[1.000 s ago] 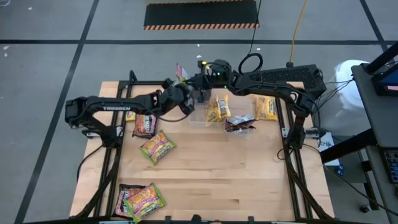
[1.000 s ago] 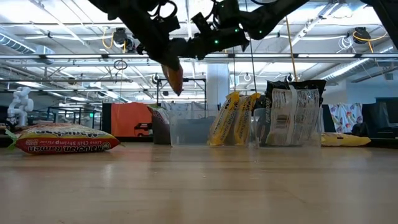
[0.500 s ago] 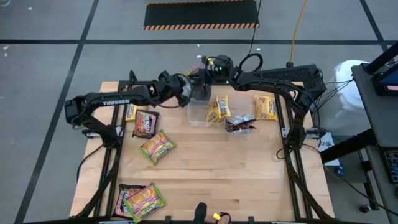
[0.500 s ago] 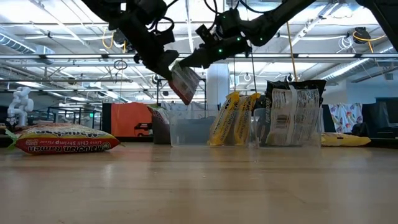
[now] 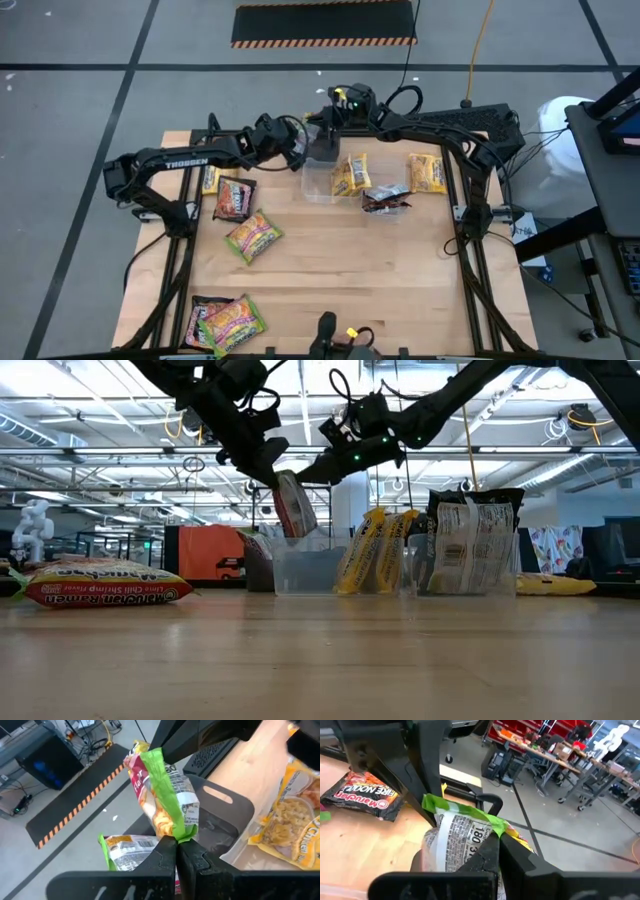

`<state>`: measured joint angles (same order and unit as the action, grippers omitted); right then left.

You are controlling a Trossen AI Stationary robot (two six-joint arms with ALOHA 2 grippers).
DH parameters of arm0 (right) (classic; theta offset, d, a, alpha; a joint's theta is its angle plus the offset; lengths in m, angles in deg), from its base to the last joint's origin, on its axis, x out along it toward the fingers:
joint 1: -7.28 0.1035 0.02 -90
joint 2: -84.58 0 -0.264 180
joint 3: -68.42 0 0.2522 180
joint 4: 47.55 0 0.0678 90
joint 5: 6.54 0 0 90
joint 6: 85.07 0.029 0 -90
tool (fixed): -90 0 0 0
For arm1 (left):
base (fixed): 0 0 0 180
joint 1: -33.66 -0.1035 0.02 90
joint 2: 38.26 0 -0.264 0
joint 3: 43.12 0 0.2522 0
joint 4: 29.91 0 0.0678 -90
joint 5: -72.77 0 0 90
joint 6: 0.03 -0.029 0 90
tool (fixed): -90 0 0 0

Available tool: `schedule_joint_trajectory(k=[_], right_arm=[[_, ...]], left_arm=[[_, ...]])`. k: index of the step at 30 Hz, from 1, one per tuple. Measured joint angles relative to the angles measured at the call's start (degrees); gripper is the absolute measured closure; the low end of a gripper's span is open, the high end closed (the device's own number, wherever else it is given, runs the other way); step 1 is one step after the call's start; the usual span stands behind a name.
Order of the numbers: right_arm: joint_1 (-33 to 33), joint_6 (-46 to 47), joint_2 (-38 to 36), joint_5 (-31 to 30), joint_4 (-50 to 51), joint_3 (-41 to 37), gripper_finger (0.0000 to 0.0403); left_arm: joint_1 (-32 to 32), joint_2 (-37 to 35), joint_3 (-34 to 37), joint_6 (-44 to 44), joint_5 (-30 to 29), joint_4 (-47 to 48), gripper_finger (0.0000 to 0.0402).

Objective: Sort Maruchan noodles
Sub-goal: Put the green noodle pack into the black bin

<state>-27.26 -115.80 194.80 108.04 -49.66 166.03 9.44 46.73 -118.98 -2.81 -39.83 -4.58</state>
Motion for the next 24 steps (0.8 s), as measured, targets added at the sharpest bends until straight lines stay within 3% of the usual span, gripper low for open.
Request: schedule_joint_trajectory(k=[24], right_arm=[[-1.67,2.87,5.02,2.66,-4.92,0.01,0.0403]], left_arm=[[-3.61,-0.61,-0.04,3.66,-0.54,-1.8,0.0401]])
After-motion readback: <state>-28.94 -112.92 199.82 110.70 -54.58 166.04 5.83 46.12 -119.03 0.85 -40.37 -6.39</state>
